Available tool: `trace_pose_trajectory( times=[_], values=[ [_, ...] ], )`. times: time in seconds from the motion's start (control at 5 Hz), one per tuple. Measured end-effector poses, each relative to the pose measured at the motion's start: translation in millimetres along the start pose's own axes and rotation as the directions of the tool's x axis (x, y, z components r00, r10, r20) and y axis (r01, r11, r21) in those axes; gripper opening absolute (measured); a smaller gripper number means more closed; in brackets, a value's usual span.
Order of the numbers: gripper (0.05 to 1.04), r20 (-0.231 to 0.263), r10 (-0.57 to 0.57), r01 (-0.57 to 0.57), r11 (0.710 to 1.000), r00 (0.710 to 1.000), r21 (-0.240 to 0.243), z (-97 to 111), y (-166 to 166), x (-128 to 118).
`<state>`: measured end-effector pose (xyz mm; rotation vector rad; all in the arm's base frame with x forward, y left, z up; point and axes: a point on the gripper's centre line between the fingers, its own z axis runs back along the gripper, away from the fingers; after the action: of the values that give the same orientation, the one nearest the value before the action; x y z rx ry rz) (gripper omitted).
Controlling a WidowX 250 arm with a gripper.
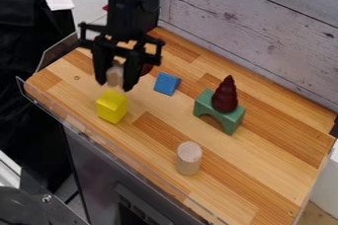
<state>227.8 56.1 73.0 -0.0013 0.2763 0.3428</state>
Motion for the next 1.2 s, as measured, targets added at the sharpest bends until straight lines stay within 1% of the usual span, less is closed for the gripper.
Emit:
trace_pose_trajectory(
  times=[0.2, 0.4, 0.6, 0.8, 1.2],
  values=[
    [0.462, 0.038, -0.049, 0.048, 0.999, 0.998, 0.006, 9.5, -13.4, -2.8],
    [0.462, 0.058, -0.102, 0.103, 0.994, 0.993, -0.028, 8.7, -34.0, -6.0],
    [0.462, 0.059, -0.186, 0.189, 0.981, 0.981, -0.05, 0.6, -64.4, -16.4],
    [0.462, 0.054, -0.269, 0.271, 0.962, 0.962, -0.03, -1.5, -87.4, -27.3],
    [0.462, 0.017, -0.294, 0.294, 0.956, 0.956, 0.007, -11.4, -98.7, -39.5]
  ],
)
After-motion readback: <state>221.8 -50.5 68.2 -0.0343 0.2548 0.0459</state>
